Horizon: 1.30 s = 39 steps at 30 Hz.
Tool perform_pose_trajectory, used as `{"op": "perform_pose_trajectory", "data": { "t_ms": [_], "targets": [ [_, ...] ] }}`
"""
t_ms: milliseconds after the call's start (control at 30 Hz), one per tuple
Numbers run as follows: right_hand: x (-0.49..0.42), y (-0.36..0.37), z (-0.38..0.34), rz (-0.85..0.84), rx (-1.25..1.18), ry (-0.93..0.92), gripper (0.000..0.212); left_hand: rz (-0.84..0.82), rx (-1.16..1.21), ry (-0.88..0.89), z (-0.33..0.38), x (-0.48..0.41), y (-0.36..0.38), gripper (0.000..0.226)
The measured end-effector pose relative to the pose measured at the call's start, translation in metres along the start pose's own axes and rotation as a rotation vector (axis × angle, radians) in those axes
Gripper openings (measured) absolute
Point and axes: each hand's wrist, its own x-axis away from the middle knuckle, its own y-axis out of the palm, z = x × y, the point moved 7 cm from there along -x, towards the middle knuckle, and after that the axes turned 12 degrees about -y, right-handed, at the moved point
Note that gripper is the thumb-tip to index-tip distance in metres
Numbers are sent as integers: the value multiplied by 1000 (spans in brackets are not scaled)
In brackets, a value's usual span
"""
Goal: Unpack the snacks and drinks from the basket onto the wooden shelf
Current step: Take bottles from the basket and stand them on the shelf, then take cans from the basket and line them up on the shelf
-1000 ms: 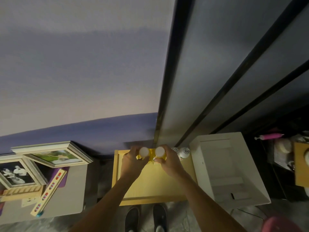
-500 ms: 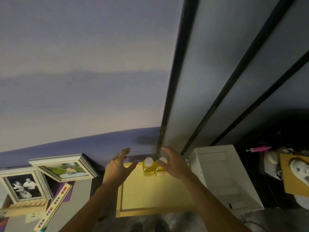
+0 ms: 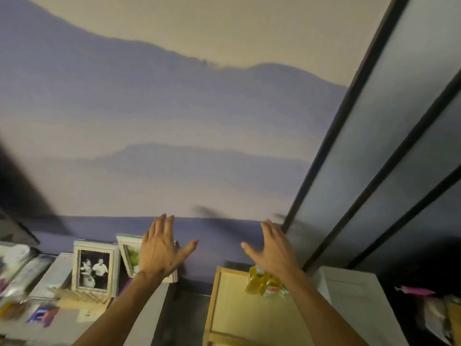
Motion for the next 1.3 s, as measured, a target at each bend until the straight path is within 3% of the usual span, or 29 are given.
{"op": "perform_pose_trajectory", "data": {
  "t_ms": [267,433,533,633,733,967,1300],
  "targets": [
    [27,-7,-92,51,30,-158,113,155,-20,-259,-83,95,-74,118],
    [79,16,-145,12,-55,-307,112,322,-39,-366,-121,212,-116,98],
    [119,32,-183,-17,-52,-416,111,325,-98,-485,-152,283,-125,110],
    [159,51,-223,-30,-49,-543,103,341,-122,-595,-186,351,-137,106],
    [190,75,-269,-61,-41,-640,113,367,-125,-701,-221,409,-150,106],
    [252,129,-355,-171,-18,-777,102,334,-98,-855,-295,485,-146,110],
    [272,278,-441,-438,132,-792,104,94,16,-1043,-433,517,-73,115]
  ]
}}
